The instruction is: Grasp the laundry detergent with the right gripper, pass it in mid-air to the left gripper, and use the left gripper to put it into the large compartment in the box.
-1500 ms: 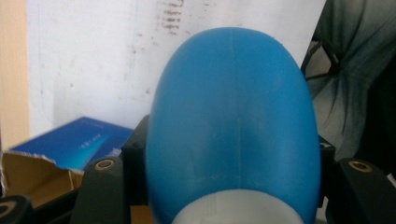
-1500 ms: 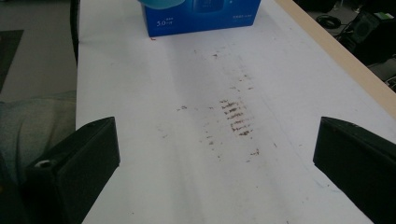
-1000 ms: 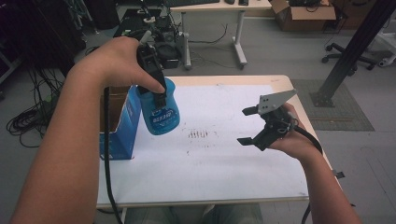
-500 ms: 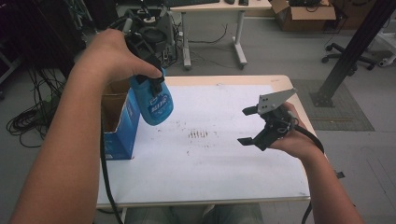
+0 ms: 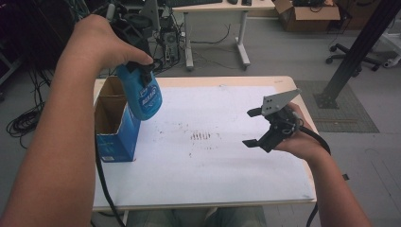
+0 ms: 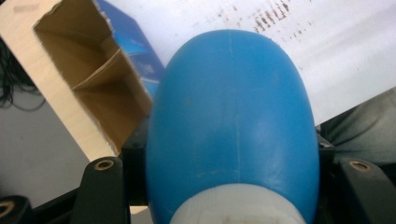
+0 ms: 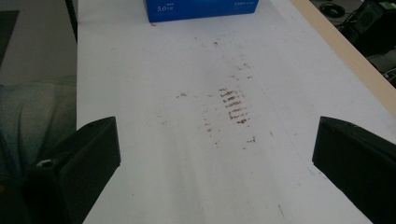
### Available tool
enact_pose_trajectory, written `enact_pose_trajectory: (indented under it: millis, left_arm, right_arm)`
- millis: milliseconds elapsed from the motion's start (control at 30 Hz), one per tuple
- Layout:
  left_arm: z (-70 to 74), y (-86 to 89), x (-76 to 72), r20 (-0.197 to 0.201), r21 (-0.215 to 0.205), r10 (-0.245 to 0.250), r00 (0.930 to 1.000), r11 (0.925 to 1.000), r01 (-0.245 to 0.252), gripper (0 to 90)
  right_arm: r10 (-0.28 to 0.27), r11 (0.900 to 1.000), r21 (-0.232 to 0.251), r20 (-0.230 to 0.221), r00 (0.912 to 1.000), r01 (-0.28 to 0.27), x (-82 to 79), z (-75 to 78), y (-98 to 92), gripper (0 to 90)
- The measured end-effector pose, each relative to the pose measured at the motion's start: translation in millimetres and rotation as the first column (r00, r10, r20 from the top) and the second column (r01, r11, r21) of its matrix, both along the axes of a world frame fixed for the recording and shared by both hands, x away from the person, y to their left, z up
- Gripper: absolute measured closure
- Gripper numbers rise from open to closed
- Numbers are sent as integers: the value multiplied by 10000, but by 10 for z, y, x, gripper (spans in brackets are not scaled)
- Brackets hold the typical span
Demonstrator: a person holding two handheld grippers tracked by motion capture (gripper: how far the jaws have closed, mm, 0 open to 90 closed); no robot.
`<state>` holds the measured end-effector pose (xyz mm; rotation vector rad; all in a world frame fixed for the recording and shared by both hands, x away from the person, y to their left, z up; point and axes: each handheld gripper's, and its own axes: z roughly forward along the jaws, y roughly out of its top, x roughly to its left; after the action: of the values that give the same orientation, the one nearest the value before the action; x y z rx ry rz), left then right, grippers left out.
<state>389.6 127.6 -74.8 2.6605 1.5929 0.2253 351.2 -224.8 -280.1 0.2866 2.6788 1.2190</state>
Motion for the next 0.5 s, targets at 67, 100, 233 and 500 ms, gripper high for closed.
enact_pose_trajectory:
  millis: [67, 100, 233, 500]
  left_arm:
    - [39, 41, 20, -10, 42, 249, 9997, 9997, -249, 389]
    - [52, 54, 28, -26, 65, 357, 9994, 9993, -357, 389]
    - [119, 152, 77, -56, 97, 897, 9960, 9959, -897, 389]
    - [203, 377, 152, -22, -194, 1736, 9848, 9846, -1736, 389]
  right_arm:
    - [-13, 10000, -66, -3, 10000, 13, 2, 5, -8, 7]
    - [-31, 9999, -99, -14, 10000, 31, 2, 7, -12, 7]
    - [-65, 9999, -102, -23, 10000, 64, 7, 4, -25, 7]
    - [-56, 9996, -284, -181, 9998, 50, 29, -22, -15, 7]
